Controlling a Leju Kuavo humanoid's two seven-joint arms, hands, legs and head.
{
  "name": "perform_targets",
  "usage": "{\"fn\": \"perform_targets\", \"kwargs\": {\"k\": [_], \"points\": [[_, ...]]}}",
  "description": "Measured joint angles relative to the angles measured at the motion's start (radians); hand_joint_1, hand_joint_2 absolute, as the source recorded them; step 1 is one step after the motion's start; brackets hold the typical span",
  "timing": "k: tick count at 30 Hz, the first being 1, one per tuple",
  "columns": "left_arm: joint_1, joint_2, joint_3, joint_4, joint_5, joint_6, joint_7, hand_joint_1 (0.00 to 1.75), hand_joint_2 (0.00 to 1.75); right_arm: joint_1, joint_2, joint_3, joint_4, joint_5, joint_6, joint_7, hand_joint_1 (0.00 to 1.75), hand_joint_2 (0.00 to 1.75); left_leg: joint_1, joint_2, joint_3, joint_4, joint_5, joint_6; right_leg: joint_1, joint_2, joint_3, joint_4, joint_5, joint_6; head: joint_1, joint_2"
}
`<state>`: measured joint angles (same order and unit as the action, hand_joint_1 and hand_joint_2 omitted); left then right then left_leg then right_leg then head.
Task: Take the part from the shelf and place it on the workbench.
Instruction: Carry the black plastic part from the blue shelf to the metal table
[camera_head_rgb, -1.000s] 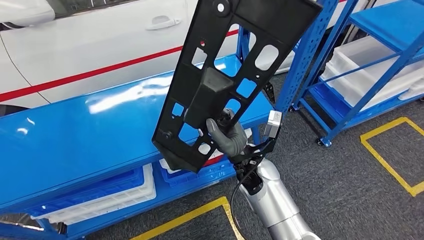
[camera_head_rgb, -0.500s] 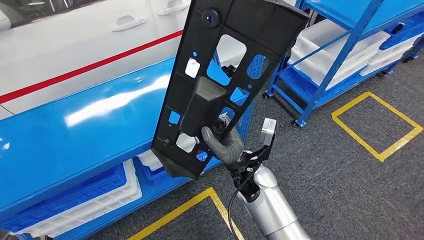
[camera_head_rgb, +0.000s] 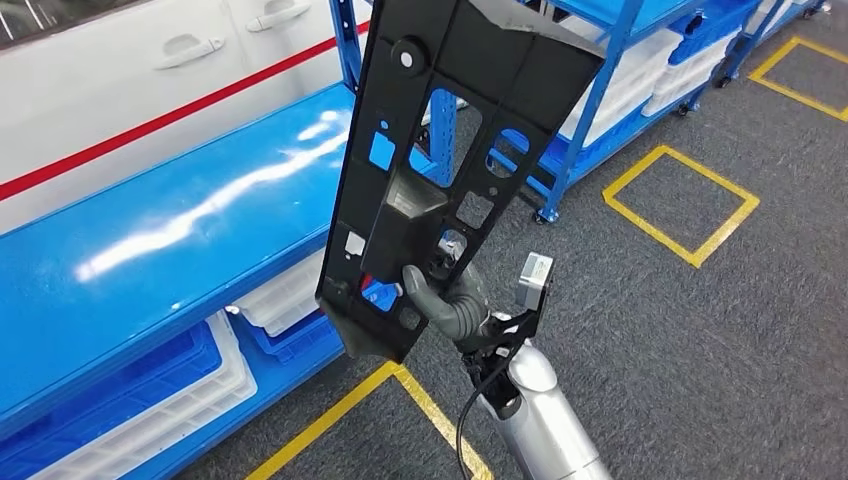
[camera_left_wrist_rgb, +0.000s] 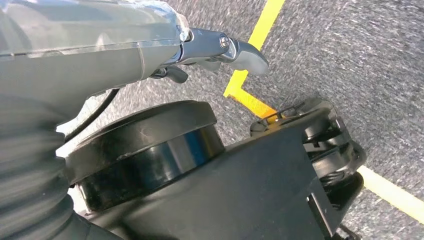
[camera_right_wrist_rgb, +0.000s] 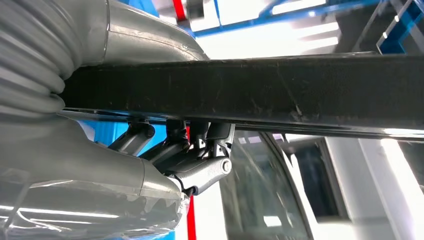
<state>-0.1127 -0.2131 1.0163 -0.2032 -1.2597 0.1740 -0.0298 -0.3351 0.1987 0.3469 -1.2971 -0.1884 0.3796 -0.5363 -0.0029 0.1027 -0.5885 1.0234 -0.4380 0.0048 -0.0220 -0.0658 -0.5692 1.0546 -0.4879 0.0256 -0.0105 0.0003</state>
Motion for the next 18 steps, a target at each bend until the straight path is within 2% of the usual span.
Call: {"fn": "perform_targets", "kwargs": {"k": [2, 3, 4, 6, 7, 8, 9, 10, 11, 13, 14, 15, 16, 18], "points": [[0.0, 0.0, 0.0, 0.0, -0.002, -0.001, 0.0, 0.0, 1.75, 0.019, 0.0, -0.001, -0.026, 0.035, -0.034, -0.008, 1.73, 1.75, 0.0, 0.013, -0.003, 0.005, 0.004, -0.012, 0.004, 0.013, -0.008, -0.003, 0.006, -0.023, -0.002, 0.0], [0.0, 0.0, 0.0, 0.0, -0.003, -0.002, 0.0, 0.0, 1.75, 0.031, -0.001, -0.001, -0.042, 0.051, -0.05, -0.009, 1.73, 1.75, 0.003, 0.005, -0.007, 0.01, -0.004, -0.019, 0.004, 0.021, -0.013, -0.005, 0.011, -0.033, -0.002, 0.0], [0.001, 0.0, 0.0, 0.0, -0.004, -0.003, 0.0, 0.0, 1.75, 0.041, 0.0, -0.001, -0.059, 0.065, -0.063, -0.008, 1.73, 1.75, 0.006, -0.014, -0.014, 0.028, -0.025, -0.026, 0.003, 0.029, -0.02, -0.008, 0.019, -0.042, -0.002, 0.0], [0.002, 0.0, 0.0, 0.0, -0.005, -0.005, 0.0, 0.0, 1.75, 0.061, 0.0, -0.001, -0.09, 0.085, -0.082, -0.006, 1.73, 1.75, 0.01, -0.069, -0.046, 0.121, -0.105, -0.034, 0.003, 0.047, -0.04, -0.01, 0.037, -0.055, -0.003, 0.0], [0.002, 0.0, 0.0, 0.0, -0.005, -0.006, 0.0, 0.0, 1.75, 0.07, 0.0, -0.001, -0.103, 0.092, -0.09, -0.005, 1.73, 1.75, 0.011, -0.084, -0.065, 0.187, -0.148, -0.035, 0.006, 0.058, -0.05, -0.009, 0.045, -0.058, -0.004, 0.0], [0.001, 0.0, 0.0, 0.0, -0.006, -0.006, 0.0, 0.0, 1.75, 0.081, 0.0, -0.001, -0.114, 0.098, -0.096, -0.004, 1.73, 1.75, 0.011, -0.091, -0.078, 0.244, -0.177, -0.034, 0.008, 0.069, -0.061, -0.009, 0.054, -0.06, -0.004, 0.0], [0.001, 0.0, 0.0, 0.0, -0.007, -0.006, 0.0, 0.0, 1.75, 0.092, 0.0, -0.001, -0.122, 0.103, -0.101, -0.004, 1.73, 1.75, 0.01, -0.094, -0.078, 0.275, -0.188, -0.032, 0.011, 0.08, -0.072, -0.008, 0.062, -0.061, -0.004, 0.0], [0.0, 0.0, 0.0, 0.0, -0.009, -0.006, 0.002, 0.0, 1.75, 0.102, 0.0, -0.001, -0.13, 0.106, -0.107, -0.003, 1.73, 1.75, 0.01, -0.095, -0.06, 0.266, -0.179, -0.027, 0.013, 0.092, -0.082, -0.007, 0.07, -0.06, -0.004, 0.0], [0.001, 0.0, 0.0, 0.0, -0.011, -0.006, 0.005, 0.0, 1.75, 0.11, 0.0, -0.001, -0.138, 0.108, -0.112, -0.002, 1.73, 1.75, 0.009, -0.099, -0.023, 0.218, -0.154, -0.021, 0.015, 0.105, -0.091, -0.006, 0.078, -0.059, -0.004, 0.0], [0.002, 0.002, -0.001, 0.0, -0.014, -0.006, 0.009, 0.0, 1.75, 0.119, 0.0, -0.002, -0.153, 0.113, -0.123, -0.002, 1.73, 1.75, 0.006, -0.126, 0.07, 0.071, -0.113, -0.006, 0.016, 0.129, -0.105, -0.006, 0.095, -0.054, -0.003, 0.0], [0.003, 0.003, -0.001, 0.0, -0.015, -0.006, 0.011, 0.0, 1.75, 0.123, 0.0, -0.003, -0.16, 0.117, -0.128, -0.002, 1.73, 1.75, 0.004, -0.14, 0.101, 0.017, -0.102, -0.001, 0.015, 0.138, -0.109, -0.008, 0.103, -0.049, -0.004, 0.0], [0.003, 0.003, -0.001, 0.0, -0.015, -0.005, 0.011, 0.0, 1.75, 0.125, 0.001, -0.003, -0.167, 0.122, -0.134, -0.002, 1.73, 1.75, 0.001, -0.15, 0.116, -0.014, -0.1, 0.001, 0.012, 0.145, -0.112, -0.011, 0.112, -0.043, -0.004, 0.0], [0.003, 0.004, -0.001, 0.0, -0.014, -0.004, 0.012, 0.0, 1.75, 0.129, 0.001, -0.003, -0.174, 0.128, -0.142, -0.002, 1.73, 1.75, -0.001, -0.15, 0.117, -0.021, -0.097, 0.002, 0.01, 0.151, -0.113, -0.015, 0.121, -0.036, -0.004, 0.0], [0.001, 0.004, -0.001, 0.0, -0.014, -0.001, 0.014, 0.0, 1.75, 0.138, 0.0, -0.004, -0.189, 0.141, -0.158, 0.001, 1.73, 1.75, -0.003, -0.135, 0.111, -0.036, -0.076, 0.01, 0.01, 0.157, -0.117, -0.025, 0.133, -0.022, -0.004, 0.0]]}}
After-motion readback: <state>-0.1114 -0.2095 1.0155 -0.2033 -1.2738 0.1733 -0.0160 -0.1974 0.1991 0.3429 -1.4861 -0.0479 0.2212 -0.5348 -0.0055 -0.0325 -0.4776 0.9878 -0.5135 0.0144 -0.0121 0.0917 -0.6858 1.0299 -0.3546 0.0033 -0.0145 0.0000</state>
